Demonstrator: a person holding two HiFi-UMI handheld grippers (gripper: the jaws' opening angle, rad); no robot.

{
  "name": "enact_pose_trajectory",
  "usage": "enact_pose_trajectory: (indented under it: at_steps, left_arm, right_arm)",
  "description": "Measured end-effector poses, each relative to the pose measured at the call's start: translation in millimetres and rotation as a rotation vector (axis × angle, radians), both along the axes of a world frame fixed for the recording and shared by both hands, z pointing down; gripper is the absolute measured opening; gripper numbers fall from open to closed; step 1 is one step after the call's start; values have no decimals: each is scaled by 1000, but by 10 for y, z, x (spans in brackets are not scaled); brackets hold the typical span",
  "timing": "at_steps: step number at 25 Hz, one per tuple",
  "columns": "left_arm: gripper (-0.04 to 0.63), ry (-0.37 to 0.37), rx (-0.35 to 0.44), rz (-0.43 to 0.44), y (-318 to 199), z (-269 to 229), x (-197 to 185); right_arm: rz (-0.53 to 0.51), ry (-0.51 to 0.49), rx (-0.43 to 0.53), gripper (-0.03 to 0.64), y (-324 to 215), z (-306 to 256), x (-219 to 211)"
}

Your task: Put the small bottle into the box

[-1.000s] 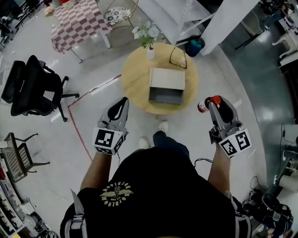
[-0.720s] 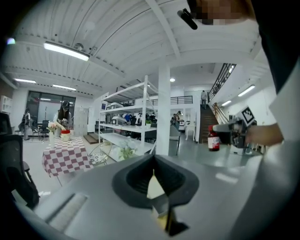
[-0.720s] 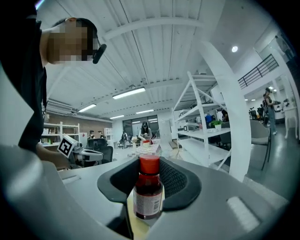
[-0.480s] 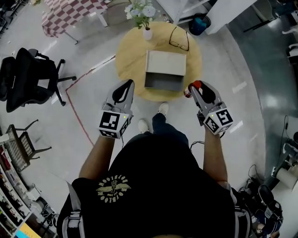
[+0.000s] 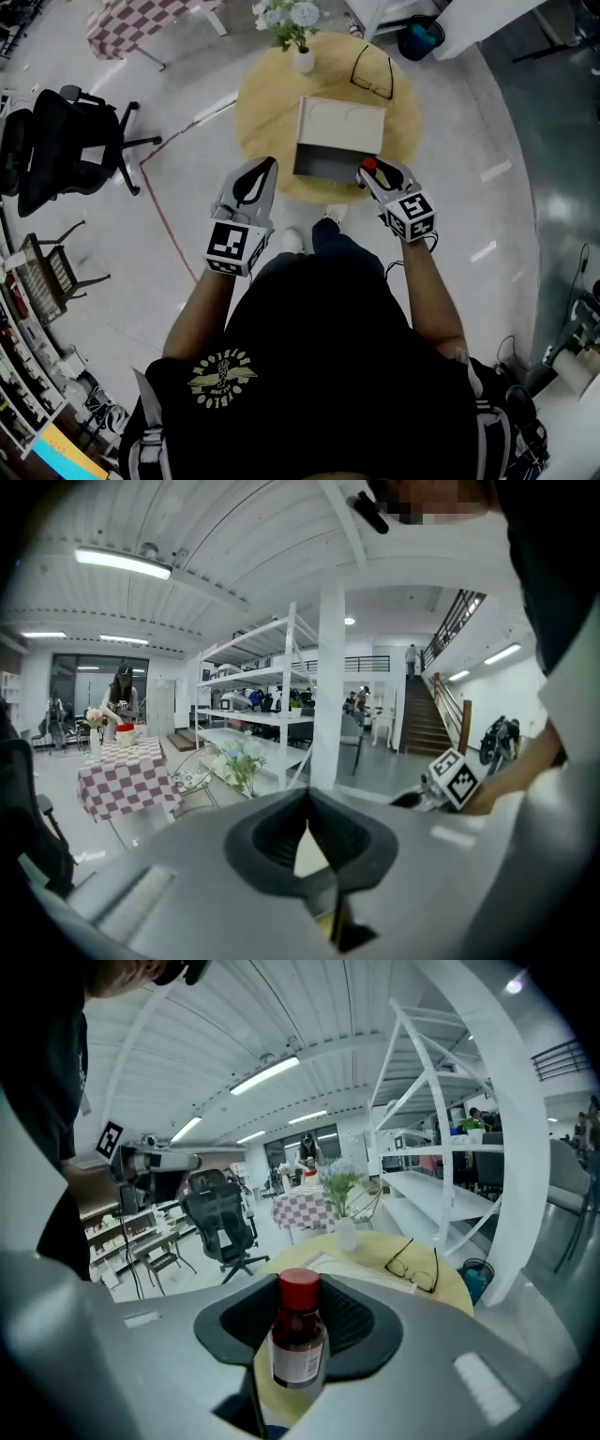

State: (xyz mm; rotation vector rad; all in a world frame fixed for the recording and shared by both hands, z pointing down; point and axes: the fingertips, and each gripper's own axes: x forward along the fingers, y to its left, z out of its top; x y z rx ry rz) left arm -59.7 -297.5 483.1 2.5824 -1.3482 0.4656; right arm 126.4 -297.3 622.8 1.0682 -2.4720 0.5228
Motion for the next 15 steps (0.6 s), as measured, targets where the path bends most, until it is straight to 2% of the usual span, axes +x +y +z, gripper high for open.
enact_pose_trajectory:
  at_steps: [3,10,15]
  left_arm:
    - [0,0,15,-13,-65,23,-4]
    - [0,-28,-14,-76,-205,29,13]
    - [0,-57,-37,-109,-239,2,43]
  right_arm:
    - [-36,34,-38,148,-77,273,-36]
    - [-128,113,-66,149,-267,637,-34]
    - [-174,125,-80,149,-279,792,-83]
